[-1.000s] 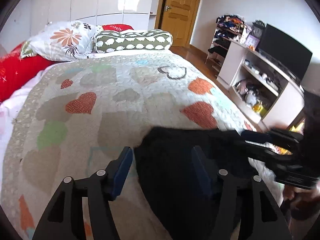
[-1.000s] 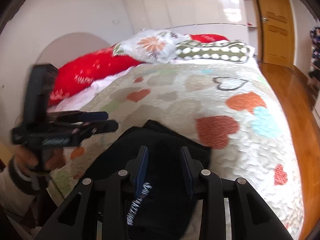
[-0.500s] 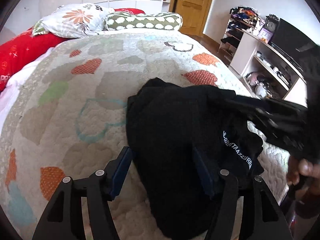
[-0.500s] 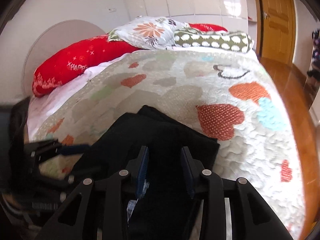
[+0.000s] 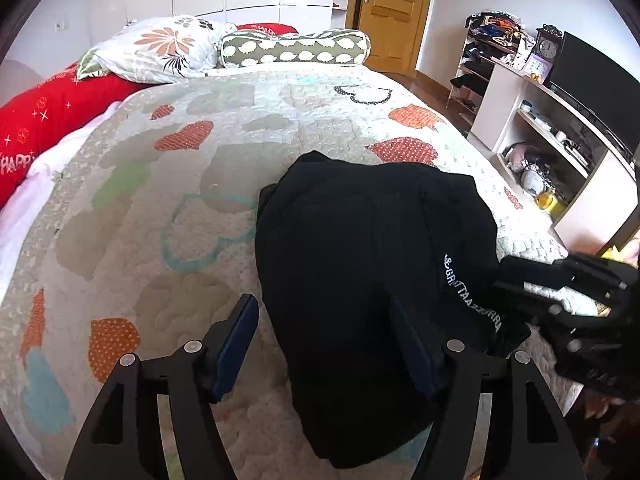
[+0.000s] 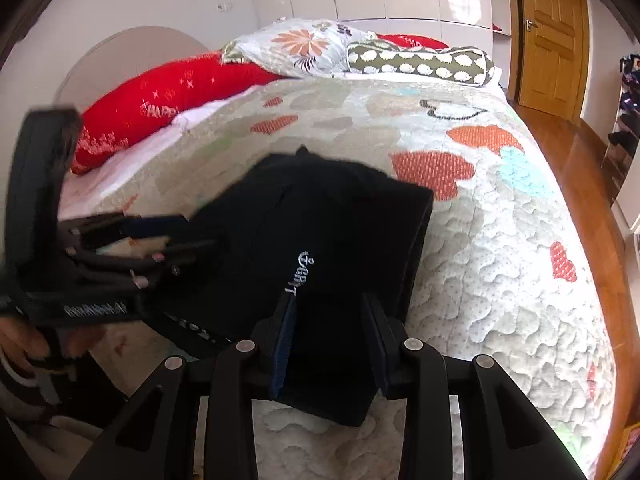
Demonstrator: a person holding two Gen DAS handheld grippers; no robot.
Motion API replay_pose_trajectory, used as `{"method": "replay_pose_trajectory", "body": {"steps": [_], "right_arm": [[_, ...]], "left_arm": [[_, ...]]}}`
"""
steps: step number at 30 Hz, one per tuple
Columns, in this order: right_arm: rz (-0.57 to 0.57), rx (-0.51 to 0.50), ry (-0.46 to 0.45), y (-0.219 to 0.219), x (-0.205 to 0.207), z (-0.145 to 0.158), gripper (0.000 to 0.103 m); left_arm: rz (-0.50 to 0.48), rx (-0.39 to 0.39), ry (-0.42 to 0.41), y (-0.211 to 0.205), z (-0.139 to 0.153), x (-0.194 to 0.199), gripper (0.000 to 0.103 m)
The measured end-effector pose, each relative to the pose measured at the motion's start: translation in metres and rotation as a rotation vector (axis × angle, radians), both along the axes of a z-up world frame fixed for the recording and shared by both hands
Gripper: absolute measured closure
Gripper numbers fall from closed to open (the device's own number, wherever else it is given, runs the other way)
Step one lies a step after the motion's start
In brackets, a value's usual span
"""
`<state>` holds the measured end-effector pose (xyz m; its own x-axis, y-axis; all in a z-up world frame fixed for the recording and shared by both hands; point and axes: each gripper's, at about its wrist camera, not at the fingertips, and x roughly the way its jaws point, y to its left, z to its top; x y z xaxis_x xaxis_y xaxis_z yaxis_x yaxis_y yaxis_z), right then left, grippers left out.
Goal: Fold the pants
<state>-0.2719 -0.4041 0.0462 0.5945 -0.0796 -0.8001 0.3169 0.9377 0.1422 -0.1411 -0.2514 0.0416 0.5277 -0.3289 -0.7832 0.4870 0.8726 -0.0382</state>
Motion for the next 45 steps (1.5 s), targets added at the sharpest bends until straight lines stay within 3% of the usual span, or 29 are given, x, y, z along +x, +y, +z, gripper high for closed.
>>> {"method": "replay_pose_trajectory", "body": {"steps": [3,11,14,18,22,30,35,38,40,41,42,45], "right_arm": [[-0.02,0.03,-0.045,-0.005,-0.004,0.012,0.054],[-0.043,0.034,-0.066,-0.009,0.004,0.018,0.045],[-0.054,0.043,-0.062,-0.011,0.007,0.016,0.036],[-0.065,0.055,-0.041,-0.016,0.011,0.006,0.034],[-0.099,0.117,-0.033,-0.031,0.009,-0.008,0.031],[-0.125,0.257,-0.042,-0.053,0.01,-0.036,0.029],[-0.079,0.331,-0.1,-0.061,0.018,-0.047,0.025],[-0.067,0.358,-0.137,-0.066,0.025,-0.053,0.025],[-0.079,0.39,-0.16,-0.07,0.029,-0.055,0.026],[-0.083,0.391,-0.16,-0.07,0.03,-0.055,0.032],[-0.08,0.379,-0.152,-0.068,0.033,-0.055,0.048],[-0.067,0.376,-0.171,-0.061,0.036,-0.046,0.065]], "left_arm": [[0.003,0.001,-0.011,0.003,0.004,-0.003,0.029],[0.011,-0.019,-0.013,0.013,0.01,-0.001,0.024],[0.011,-0.036,-0.009,0.017,0.012,0.001,0.024],[0.015,-0.075,0.013,0.025,0.011,0.008,0.023],[0.027,-0.167,0.077,0.04,0.006,0.021,0.019],[0.023,-0.214,0.145,0.04,-0.012,0.041,0.019],[0.014,-0.251,0.222,0.031,-0.034,0.062,0.019],[0.009,-0.26,0.25,0.023,-0.045,0.074,0.009],[0.002,-0.252,0.249,0.018,-0.048,0.078,0.007],[-0.001,-0.245,0.244,0.015,-0.048,0.08,0.008],[-0.006,-0.239,0.238,0.014,-0.049,0.081,0.01],[-0.021,-0.229,0.209,0.01,-0.045,0.078,0.04]]}}
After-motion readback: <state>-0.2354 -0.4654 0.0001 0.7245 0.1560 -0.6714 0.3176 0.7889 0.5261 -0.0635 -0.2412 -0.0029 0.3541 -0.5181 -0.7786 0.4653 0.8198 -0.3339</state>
